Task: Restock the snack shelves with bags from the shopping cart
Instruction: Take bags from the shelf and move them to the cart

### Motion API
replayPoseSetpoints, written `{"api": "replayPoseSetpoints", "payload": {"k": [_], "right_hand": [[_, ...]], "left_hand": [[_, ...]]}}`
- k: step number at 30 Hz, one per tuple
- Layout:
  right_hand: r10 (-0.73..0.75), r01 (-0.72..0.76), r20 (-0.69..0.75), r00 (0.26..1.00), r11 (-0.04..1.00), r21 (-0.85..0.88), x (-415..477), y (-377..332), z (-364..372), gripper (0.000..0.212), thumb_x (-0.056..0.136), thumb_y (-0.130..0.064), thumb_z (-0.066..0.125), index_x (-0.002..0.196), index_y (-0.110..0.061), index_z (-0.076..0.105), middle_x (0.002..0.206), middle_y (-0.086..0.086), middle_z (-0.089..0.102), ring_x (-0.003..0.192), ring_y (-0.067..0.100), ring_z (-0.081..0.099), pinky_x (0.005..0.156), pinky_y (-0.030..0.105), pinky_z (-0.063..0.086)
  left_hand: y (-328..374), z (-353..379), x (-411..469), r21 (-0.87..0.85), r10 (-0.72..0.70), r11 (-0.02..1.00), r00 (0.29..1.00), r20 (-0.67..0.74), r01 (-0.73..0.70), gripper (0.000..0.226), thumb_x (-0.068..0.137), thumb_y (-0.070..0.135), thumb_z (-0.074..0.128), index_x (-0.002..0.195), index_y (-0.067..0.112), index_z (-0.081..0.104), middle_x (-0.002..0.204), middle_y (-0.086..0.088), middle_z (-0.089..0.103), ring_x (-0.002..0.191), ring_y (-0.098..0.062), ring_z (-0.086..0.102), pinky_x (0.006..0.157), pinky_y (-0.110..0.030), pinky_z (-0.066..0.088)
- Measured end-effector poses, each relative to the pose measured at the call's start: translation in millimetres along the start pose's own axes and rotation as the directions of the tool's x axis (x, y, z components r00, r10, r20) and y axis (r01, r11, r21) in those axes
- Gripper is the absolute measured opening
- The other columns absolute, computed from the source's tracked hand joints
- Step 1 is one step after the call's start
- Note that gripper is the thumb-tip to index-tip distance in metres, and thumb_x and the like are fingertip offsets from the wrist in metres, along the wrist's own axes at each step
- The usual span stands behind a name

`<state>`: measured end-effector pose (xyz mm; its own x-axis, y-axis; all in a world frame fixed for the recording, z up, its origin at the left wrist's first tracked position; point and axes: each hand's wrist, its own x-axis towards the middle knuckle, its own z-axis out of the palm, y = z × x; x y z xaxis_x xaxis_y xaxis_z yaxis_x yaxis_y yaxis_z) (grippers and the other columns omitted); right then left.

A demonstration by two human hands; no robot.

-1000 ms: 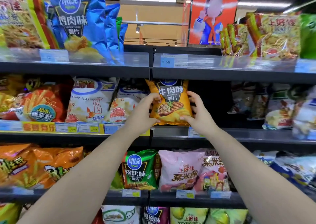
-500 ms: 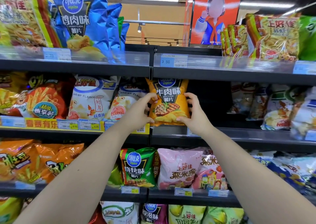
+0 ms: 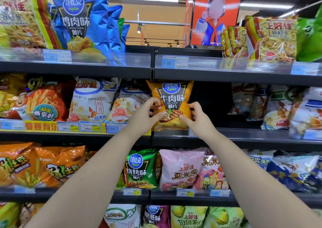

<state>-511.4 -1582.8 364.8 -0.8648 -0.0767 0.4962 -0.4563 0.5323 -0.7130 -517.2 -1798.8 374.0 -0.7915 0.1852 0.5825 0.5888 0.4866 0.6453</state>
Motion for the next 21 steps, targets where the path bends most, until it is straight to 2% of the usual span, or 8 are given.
{"api": "replayPoseSetpoints", "payload": {"k": [3, 5, 8, 12, 15, 18, 21], "right_hand": [[-0.006, 0.006, -0.023, 1.000, 1.000, -0.023, -5, -3, -3, 0.054, 0.089, -0.030, 0.068, 0.135, -0.026, 0.038, 0.125, -0.007, 0.052, 0.110, 0.009, 0.054, 0.081, 0.020, 0.049], [-0.037, 0.030, -0.094, 0.995, 0.997, -0.068, -11, -4, -4, 0.059, 0.086, -0.029, 0.072, 0.136, -0.024, 0.042, 0.128, -0.005, 0.051, 0.114, 0.010, 0.051, 0.089, 0.025, 0.047], [-0.101, 0.069, -0.196, 0.975, 0.984, -0.165, -23, -6, -7, 0.052, 0.084, -0.027, 0.075, 0.130, -0.020, 0.050, 0.125, -0.006, 0.052, 0.112, 0.008, 0.050, 0.092, 0.025, 0.045], [-0.222, 0.129, -0.175, 0.959, 0.894, -0.429, -39, -3, -15, 0.042, 0.086, -0.024, 0.072, 0.124, -0.014, 0.058, 0.121, 0.000, 0.057, 0.111, 0.014, 0.053, 0.093, 0.027, 0.045], [-0.235, 0.096, -0.158, 0.959, 0.796, -0.597, -55, 7, -31, 0.039, 0.084, -0.019, 0.071, 0.121, -0.013, 0.060, 0.119, 0.004, 0.060, 0.110, 0.023, 0.056, 0.090, 0.038, 0.049], [-0.218, 0.048, -0.150, 0.964, 0.701, -0.712, -81, 25, -59, 0.035, 0.079, -0.016, 0.072, 0.113, -0.012, 0.062, 0.110, 0.006, 0.063, 0.099, 0.029, 0.059, 0.080, 0.043, 0.051], [-0.105, -0.082, -0.179, 0.978, 0.596, -0.798, -119, 52, -104, 0.038, 0.082, -0.020, 0.070, 0.117, -0.011, 0.061, 0.111, 0.009, 0.061, 0.101, 0.033, 0.057, 0.079, 0.043, 0.049]], "left_hand": [[0, 3, -8, 0.058, 0.047, 0.997, 0.995, -0.093, -0.042, 0.027, 0.086, 0.035, 0.072, 0.103, 0.039, 0.051, 0.106, 0.014, 0.059, 0.098, -0.008, 0.058, 0.079, -0.025, 0.052], [-1, 6, -16, 0.137, 0.098, 0.988, 0.978, -0.183, -0.074, 0.029, 0.083, 0.033, 0.075, 0.104, 0.035, 0.056, 0.107, 0.012, 0.055, 0.101, -0.007, 0.052, 0.083, -0.023, 0.044], [0, 15, -28, 0.296, 0.220, 0.945, 0.942, -0.252, -0.142, 0.023, 0.084, 0.026, 0.073, 0.104, 0.025, 0.063, 0.105, 0.011, 0.052, 0.103, -0.007, 0.046, 0.087, -0.021, 0.035], [9, 40, -31, 0.501, 0.390, 0.819, 0.912, -0.128, -0.280, 0.020, 0.083, 0.021, 0.069, 0.102, 0.023, 0.065, 0.102, 0.006, 0.058, 0.102, -0.020, 0.051, 0.084, -0.037, 0.043], [26, 70, -28, 0.548, 0.446, 0.754, 0.894, -0.024, -0.362, 0.021, 0.081, 0.023, 0.068, 0.102, 0.024, 0.065, 0.101, 0.006, 0.061, 0.100, -0.021, 0.053, 0.082, -0.039, 0.040], [49, 112, -27, 0.539, 0.486, 0.720, 0.872, 0.057, -0.436, 0.026, 0.080, 0.023, 0.068, 0.105, 0.024, 0.064, 0.102, 0.005, 0.061, 0.099, -0.023, 0.054, 0.083, -0.040, 0.039], [82, 169, -32, 0.470, 0.486, 0.735, 0.863, 0.136, -0.488, 0.027, 0.079, 0.021, 0.066, 0.106, 0.023, 0.065, 0.103, 0.003, 0.061, 0.099, -0.025, 0.053, 0.083, -0.041, 0.038]]}}
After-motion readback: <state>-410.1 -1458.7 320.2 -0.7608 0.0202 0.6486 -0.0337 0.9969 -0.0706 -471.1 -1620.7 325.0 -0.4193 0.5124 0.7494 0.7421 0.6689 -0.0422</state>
